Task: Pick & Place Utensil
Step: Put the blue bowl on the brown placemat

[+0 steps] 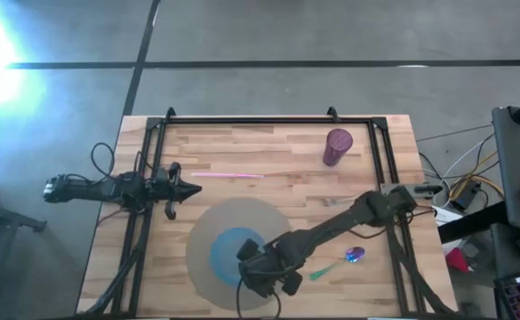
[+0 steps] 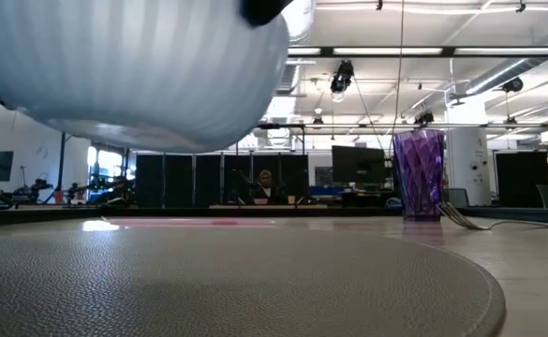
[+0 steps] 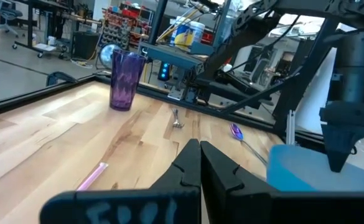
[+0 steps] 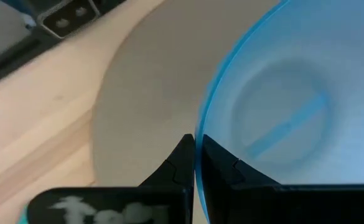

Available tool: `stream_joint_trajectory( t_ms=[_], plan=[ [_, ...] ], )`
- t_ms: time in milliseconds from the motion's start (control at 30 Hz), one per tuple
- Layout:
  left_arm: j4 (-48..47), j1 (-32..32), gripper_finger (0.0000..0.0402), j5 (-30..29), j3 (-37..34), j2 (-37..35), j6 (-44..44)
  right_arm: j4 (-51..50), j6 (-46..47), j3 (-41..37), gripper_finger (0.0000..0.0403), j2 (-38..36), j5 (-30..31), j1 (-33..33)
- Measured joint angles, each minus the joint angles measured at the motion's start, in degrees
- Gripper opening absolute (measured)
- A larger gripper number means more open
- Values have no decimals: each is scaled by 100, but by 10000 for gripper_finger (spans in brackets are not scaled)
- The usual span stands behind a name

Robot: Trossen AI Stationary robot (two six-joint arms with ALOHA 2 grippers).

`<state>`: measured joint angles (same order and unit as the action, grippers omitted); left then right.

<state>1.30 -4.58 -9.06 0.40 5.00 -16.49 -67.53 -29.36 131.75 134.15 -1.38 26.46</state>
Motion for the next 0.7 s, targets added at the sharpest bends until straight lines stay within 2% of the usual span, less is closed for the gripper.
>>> stream_joint_trajectory(
  t_ms=[300, 700],
  plan=[
    [9, 2, 0, -2, 0, 74, -15, -2, -502, 185, 8, 323, -26, 20],
    [26, 2, 0, -4, 0, 78, -20, -89, -642, 126, 8, 646, -82, -74]
  ],
)
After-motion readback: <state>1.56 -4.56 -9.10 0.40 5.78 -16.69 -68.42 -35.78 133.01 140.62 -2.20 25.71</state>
